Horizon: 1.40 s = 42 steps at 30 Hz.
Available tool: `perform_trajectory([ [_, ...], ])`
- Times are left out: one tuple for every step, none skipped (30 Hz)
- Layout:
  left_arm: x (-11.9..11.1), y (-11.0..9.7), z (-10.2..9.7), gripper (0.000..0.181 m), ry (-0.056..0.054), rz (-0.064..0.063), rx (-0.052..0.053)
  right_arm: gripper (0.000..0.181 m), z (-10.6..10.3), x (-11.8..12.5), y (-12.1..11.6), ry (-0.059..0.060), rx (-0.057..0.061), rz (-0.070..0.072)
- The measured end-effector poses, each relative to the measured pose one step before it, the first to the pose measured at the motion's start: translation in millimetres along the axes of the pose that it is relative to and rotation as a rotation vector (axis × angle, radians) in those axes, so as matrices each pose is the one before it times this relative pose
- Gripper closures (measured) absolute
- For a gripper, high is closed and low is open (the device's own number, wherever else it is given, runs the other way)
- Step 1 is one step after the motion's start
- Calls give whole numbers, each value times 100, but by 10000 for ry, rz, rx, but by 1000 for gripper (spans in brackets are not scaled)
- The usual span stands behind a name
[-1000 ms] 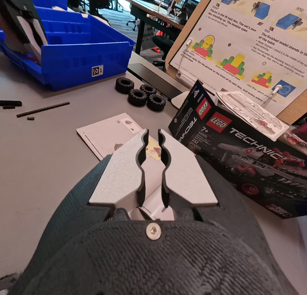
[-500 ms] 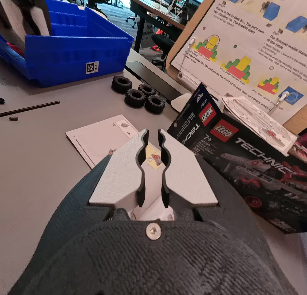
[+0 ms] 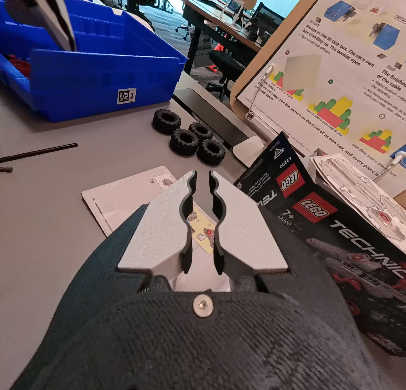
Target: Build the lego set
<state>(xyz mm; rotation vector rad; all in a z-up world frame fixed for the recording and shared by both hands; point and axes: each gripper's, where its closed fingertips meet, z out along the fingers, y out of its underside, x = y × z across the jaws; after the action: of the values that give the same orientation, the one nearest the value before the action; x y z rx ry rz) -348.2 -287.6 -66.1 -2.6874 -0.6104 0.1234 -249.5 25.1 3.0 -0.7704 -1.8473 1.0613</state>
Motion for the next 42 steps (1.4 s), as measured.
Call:
perform_trajectory([
  [147, 1461, -103, 174, -131, 327, -756, 172, 150, -74, -27, -38, -2, -24],
  [455, 1119, 53, 174, 89, 256, -575, 172, 92, -54, -41, -28, 22, -9],
  [650, 633, 222, 174, 254, 227, -374, 172, 38, -50, -40, -24, 27, 2],
  [715, 182, 354, 175, 326, 274, -203, 172, 14, -37, -2, -21, 18, 13],
  [605, -167, 438, 175, 303, 279, -72, 172, 1, -25, 32, -22, 6, 11],
  [214, -279, 381, 176, 120, 166, -66, 172, 17, -19, 65, -19, -9, 0],
  [108, -287, 433, 176, 112, 44, -110, 171, 19, 19, 88, 8, -10, 0],
  [-355, -381, 423, 176, -122, -42, -40, 172, 17, 2, 60, 5, 5, 17],
  [-893, -486, 336, 175, -370, -208, 91, 172, 34, -32, 61, -18, 2, 33],
  [-1255, -431, 170, 175, -512, -510, 129, 172, 34, -24, 51, -10, -4, 20],
  [-1483, -277, -42, 175, -580, -743, 116, 172, 24, 10, 57, 9, -11, -8],
  [-1517, -330, -268, 175, -591, -800, 238, 172, 8, 13, 48, 17, -15, -29],
  [-1222, -505, -430, 175, -418, -697, 431, 172, -2, 34, 51, 18, -21, -40],
  [-613, -562, -539, 176, -90, -485, 522, 171, -11, 58, 43, 20, -8, -19],
  [36, -417, -581, 177, 222, -214, 451, 171, -4, 35, 33, 1, 11, 29],
  [421, -136, -512, 177, 338, 66, 272, 172, 29, 24, 56, -29, 7, 48],
  [540, 208, -375, 177, 298, 209, 38, 172, 48, 59, 57, -7, -2, 32],
  [514, 544, -197, 177, 216, 254, -224, 171, 74, 73, 44, 0, 0, 17],
  [513, 762, -32, 177, 158, 316, -419, 172, 114, 63, -9, -5, 16, 27],
  [461, 743, 75, 177, 82, 374, -451, 171, 125, 0, -73, -22, 50, 51],
  [574, 520, 147, 177, 143, 363, -371, 171, 134, -62, -100, -42, 61, 61],
  [884, 203, 154, 177, 339, 366, -207, 172, 130, -92, -89, -33, 43, 32],
  [915, -144, 147, 177, 362, 348, -19, 171, 103, -96, 1, -25, 4, -23],
  [765, -347, 124, 177, 298, 296, 76, 171, 79, -87, 83, -5, -40, -42],
  [680, -302, 121, 177, 291, 191, 49, 171, 52, -58, 117, -7, -50, -28],
  [540, -136, 142, 177, 257, 138, -44, 171, -10, 1, 66, 14, -24, -11],
  [370, -87, 197, 178, 168, 168, -46, 171, -67, 79, 7, 45, -2, 0],
  [248, -125, 222, 179, 157, 161, 25, 171, -103, 150, 1, 60, -4, 19],
  [102, -121, 233, 177, 139, 33, 66, 170, -119, 175, 8, 60, -11, 46],
  [-285, -40, 200, 177, -16, -171, 22, 170, -117, 146, 14, 35, -3, 58],
  [-840, 187, 127, 177, -313, -408, -105, 169, -112, 128, 33, 28, -4, 60],
  [-1286, 270, 48, 176, -565, -505, -172, 169, -104, 100, 17, 29, -7, 36],
  [-1381, -7, 44, 175, -599, -487, -9, 169, -89, 68, 29, 16, -15, -1],
  [-1319, -465, 71, 175, -534, -397, 247, 168, -89, 34, 38, 7, -27, -28],
  [-1203, -868, 146, 174, -478, -347, 480, 168, -82, 19, 15, 17, -15, -17],
  [-867, -852, 261, 173, -300, -386, 465, 168, -75, -14, -45, -5, 12, 13],
  [-531, -555, 323, 172, -134, -368, 282, 168, -77, -11, -77, 0, 27, 53],
  [-243, -337, 406, 170, -22, -260, 156, 168, -69, -54, -85, -15, 19, 71],
  [-151, -124, 392, 170, -26, -166, 45, 168, -113, -123, -97, -50, -5, 62],
  [-277, -136, 274, 170, -127, -127, 54, 168, -166, -143, -93, -49, -25, 31],
  [-266, -310, 105, 171, -98, -207, 173, 168, -212, -119, -126, -38, -16, 0],
  [-289, 71, 60, 170, -94, -338, -92, 168, -263, -86, -162, -30, -1, 7],
])
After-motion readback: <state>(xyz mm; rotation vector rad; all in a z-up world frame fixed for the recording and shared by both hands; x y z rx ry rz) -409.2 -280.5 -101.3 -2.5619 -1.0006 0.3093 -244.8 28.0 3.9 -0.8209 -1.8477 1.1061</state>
